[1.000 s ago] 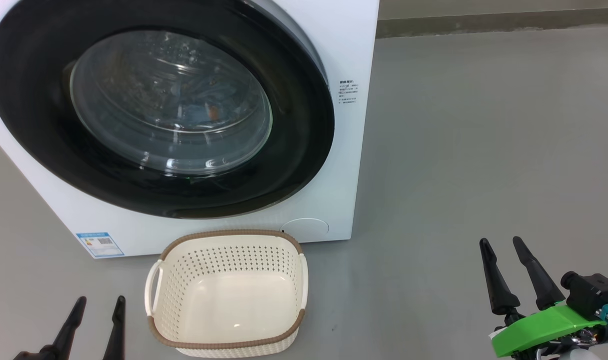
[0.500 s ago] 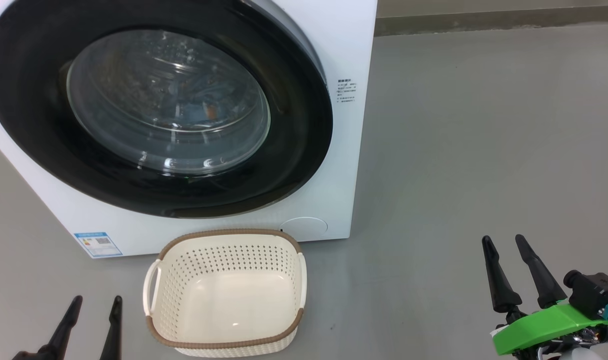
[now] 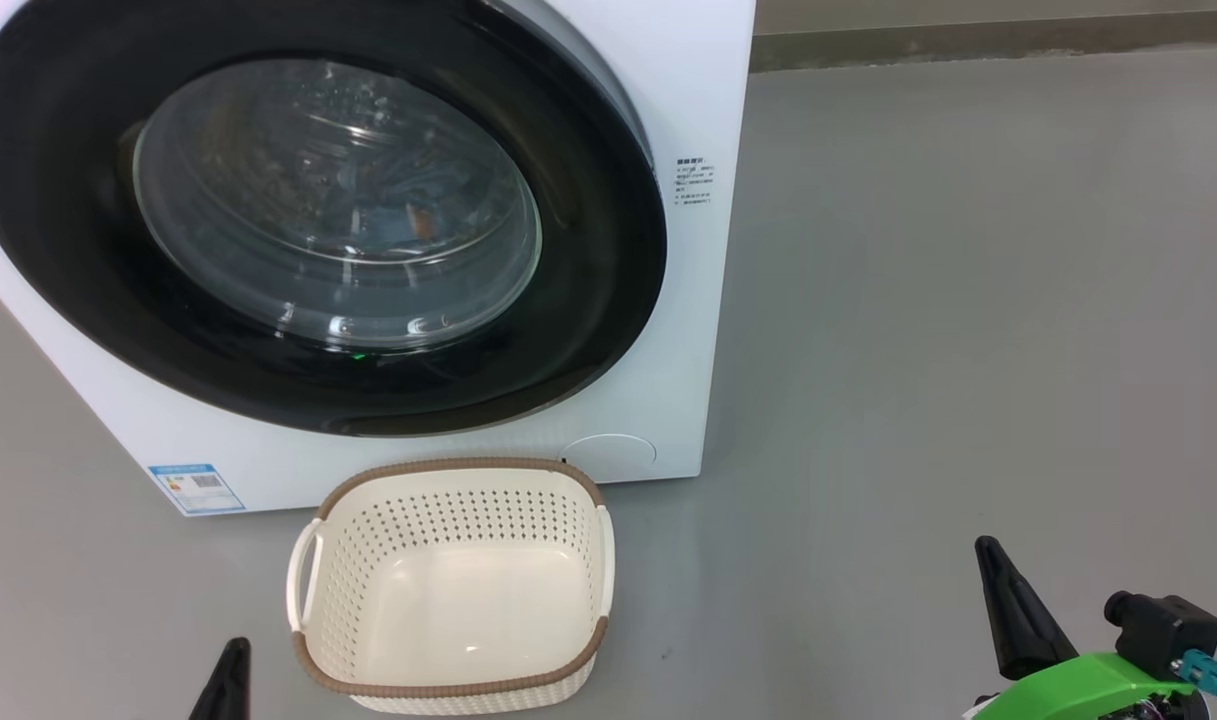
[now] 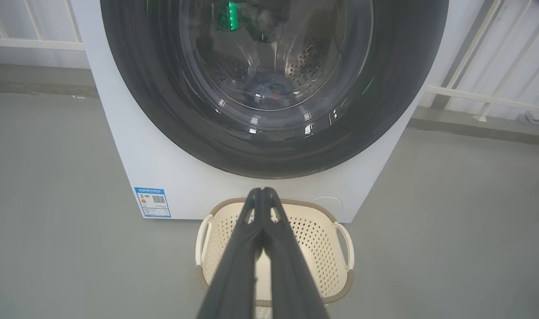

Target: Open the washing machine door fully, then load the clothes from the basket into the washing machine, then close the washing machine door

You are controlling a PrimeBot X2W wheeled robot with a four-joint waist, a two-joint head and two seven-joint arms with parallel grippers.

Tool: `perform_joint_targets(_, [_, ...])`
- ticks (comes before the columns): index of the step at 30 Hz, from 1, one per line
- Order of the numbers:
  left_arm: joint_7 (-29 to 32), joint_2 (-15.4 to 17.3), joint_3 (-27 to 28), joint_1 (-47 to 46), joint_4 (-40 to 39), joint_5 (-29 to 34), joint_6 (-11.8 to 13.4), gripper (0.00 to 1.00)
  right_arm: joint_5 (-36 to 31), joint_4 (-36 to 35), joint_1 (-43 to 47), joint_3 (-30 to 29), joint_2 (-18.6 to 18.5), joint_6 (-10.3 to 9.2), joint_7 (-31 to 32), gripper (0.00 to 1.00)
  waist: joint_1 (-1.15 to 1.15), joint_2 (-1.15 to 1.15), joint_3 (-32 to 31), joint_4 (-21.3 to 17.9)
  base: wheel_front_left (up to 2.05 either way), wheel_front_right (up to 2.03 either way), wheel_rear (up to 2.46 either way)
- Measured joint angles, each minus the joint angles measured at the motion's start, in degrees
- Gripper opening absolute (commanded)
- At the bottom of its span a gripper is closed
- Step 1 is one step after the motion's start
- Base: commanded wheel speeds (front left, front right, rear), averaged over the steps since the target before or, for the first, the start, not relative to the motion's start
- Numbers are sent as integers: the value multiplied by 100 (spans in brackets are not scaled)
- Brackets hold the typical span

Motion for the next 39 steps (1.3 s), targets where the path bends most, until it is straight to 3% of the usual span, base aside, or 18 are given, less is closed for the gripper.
perform_joint_targets(5, [87, -25, 10, -2, -2, -300, 0, 0, 250, -4, -1, -41, 21, 0, 56, 0, -11, 0, 9, 8, 0, 0, 0])
perform_joint_targets(39, [639, -218, 132, -96, -66, -2354, 0, 0, 2022, -107, -53, -408, 153, 0, 611, 0, -13, 0, 5, 61, 0, 0, 0])
